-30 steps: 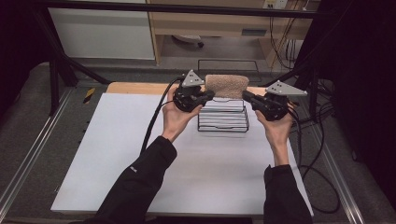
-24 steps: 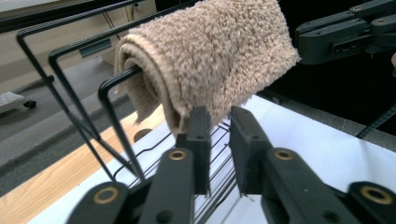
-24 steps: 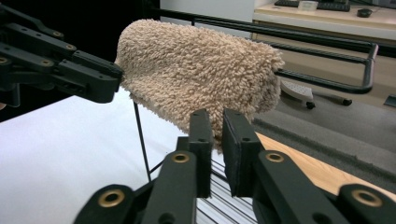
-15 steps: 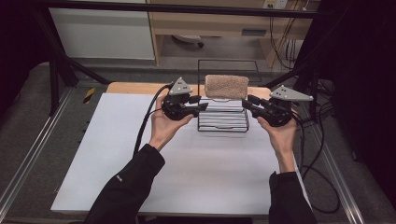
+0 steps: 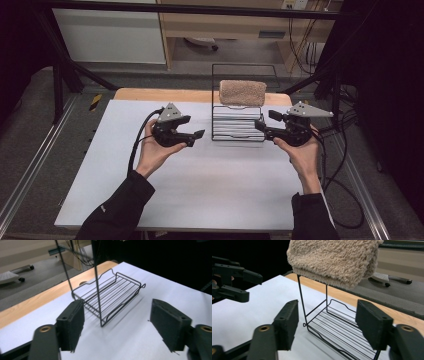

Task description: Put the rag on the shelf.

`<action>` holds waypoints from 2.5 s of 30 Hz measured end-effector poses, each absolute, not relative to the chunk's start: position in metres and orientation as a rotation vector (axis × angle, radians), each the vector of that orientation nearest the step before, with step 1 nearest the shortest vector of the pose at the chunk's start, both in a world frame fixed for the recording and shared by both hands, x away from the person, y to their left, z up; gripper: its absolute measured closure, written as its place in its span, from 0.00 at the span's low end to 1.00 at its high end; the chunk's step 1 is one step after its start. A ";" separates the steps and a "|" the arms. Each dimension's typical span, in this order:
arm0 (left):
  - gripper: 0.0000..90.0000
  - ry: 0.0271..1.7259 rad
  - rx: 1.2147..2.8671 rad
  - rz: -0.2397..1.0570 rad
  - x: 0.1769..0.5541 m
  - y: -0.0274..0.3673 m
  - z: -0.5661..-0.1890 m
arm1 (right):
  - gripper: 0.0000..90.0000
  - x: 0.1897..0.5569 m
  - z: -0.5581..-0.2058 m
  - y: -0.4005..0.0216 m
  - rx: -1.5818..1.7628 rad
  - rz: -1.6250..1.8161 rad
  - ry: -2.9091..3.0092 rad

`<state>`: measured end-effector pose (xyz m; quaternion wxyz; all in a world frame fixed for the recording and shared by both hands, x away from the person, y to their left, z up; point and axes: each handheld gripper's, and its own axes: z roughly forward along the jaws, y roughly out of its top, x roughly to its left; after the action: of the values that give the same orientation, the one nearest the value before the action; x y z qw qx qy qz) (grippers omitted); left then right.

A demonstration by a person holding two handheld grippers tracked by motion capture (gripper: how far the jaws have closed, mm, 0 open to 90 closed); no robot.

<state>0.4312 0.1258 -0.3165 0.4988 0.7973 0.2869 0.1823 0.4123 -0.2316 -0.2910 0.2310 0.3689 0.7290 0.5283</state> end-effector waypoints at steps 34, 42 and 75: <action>0.14 0.862 1.921 0.461 0.377 0.233 -0.388 | 0.04 0.387 -0.363 -0.225 1.069 1.434 2.152; 0.14 0.895 1.970 0.489 0.368 0.248 -0.406 | 0.02 0.382 -0.391 -0.226 1.111 1.400 2.216; 0.14 0.924 2.035 0.442 0.352 0.276 -0.445 | 0.01 0.356 -0.447 -0.259 1.148 1.333 2.307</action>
<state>0.3518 0.2755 -0.4447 0.4184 0.8113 0.3682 0.1763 0.3558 -0.2594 -0.4471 0.1199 0.3927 0.7894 0.4563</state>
